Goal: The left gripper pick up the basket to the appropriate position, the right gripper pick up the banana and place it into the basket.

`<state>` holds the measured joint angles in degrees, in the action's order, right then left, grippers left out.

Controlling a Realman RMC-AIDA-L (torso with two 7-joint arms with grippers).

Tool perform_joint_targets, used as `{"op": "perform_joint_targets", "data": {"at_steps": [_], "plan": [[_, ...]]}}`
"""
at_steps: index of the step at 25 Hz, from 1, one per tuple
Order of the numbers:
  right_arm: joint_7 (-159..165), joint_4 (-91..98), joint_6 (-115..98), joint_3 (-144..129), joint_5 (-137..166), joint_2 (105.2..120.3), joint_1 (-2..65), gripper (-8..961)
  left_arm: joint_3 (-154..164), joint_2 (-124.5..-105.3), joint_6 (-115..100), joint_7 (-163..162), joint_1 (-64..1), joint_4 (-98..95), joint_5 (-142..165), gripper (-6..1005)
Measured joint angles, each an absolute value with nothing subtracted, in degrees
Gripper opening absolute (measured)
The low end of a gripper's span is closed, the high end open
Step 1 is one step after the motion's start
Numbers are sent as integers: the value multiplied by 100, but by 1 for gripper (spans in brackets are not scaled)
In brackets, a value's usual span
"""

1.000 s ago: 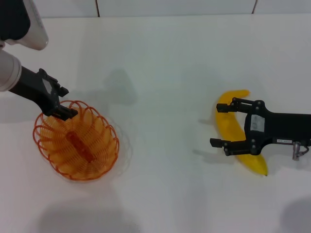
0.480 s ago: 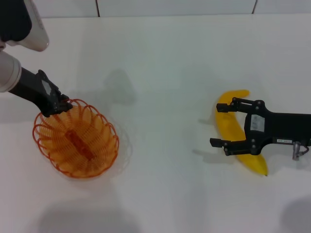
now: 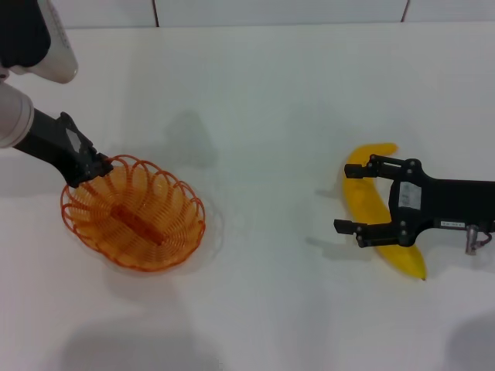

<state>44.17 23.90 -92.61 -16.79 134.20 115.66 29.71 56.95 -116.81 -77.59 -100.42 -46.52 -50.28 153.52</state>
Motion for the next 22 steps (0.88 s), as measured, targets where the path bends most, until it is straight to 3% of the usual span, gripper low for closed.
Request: {"op": "perform_joint_targets", "data": {"at_steps": [22], "plan": [[4421,2371,-9257,-1633,13395,11531,2891,872,4536,-11648,-9138,-10368,-4481,-5521,14687,39]]}}
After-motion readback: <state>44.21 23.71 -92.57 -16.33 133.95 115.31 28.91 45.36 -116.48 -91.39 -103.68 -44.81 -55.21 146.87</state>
